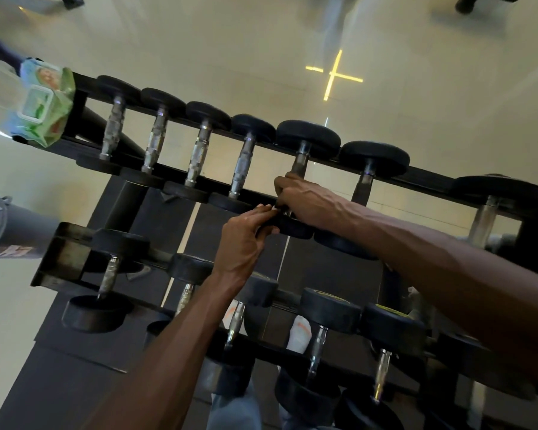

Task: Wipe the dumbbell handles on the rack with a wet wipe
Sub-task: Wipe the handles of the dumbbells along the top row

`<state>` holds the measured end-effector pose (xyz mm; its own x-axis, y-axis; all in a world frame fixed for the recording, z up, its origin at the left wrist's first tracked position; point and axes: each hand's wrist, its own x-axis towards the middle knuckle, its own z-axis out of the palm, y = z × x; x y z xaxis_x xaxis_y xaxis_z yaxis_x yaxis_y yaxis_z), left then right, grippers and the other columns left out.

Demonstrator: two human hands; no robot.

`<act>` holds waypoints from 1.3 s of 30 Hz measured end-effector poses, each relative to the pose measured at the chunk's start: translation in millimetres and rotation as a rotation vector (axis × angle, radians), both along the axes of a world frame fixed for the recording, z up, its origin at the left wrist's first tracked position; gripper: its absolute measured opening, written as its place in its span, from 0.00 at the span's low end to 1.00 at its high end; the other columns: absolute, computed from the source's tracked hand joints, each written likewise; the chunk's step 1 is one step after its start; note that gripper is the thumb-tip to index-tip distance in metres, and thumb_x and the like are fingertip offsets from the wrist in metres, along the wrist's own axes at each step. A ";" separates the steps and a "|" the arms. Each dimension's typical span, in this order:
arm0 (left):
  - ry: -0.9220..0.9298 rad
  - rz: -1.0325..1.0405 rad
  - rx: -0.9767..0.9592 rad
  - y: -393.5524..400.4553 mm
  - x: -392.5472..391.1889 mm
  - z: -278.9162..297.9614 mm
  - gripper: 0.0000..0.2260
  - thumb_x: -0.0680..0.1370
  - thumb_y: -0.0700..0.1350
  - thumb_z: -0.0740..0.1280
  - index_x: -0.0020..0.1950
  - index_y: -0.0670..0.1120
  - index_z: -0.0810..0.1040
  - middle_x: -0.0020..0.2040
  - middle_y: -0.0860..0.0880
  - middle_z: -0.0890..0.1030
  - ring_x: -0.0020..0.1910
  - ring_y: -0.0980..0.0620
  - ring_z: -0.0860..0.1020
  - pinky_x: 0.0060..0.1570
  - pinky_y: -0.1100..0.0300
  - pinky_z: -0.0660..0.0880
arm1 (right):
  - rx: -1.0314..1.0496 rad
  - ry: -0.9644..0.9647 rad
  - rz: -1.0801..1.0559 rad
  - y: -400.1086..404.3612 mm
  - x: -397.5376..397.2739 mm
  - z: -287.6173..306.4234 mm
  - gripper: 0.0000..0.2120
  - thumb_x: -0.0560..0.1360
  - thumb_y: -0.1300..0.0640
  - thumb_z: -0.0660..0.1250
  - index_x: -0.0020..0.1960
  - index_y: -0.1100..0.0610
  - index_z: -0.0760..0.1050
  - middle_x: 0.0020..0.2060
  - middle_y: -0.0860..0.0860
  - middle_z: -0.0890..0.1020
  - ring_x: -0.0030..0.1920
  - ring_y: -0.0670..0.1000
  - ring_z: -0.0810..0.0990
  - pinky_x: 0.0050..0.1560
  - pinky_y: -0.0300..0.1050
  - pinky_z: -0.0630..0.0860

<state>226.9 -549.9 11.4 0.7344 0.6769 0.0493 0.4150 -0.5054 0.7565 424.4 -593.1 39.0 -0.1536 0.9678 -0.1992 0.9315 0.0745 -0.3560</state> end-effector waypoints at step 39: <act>0.015 0.016 -0.030 3.8 -0.9 -6.0 0.17 0.75 0.42 0.77 0.63 0.46 0.84 0.62 0.46 0.84 0.65 0.52 0.80 0.69 0.52 0.75 | 0.410 0.513 -1.468 14.1 -5.7 -40.8 0.03 0.76 0.62 0.73 0.47 0.57 0.86 0.42 0.50 0.86 0.43 0.46 0.83 0.40 0.28 0.72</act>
<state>226.0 -546.1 5.4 0.7241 0.6895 0.0181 0.4342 -0.4761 0.7647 418.7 -579.0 -1.8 0.9445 0.3042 -0.1243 0.0750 -0.5677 -0.8198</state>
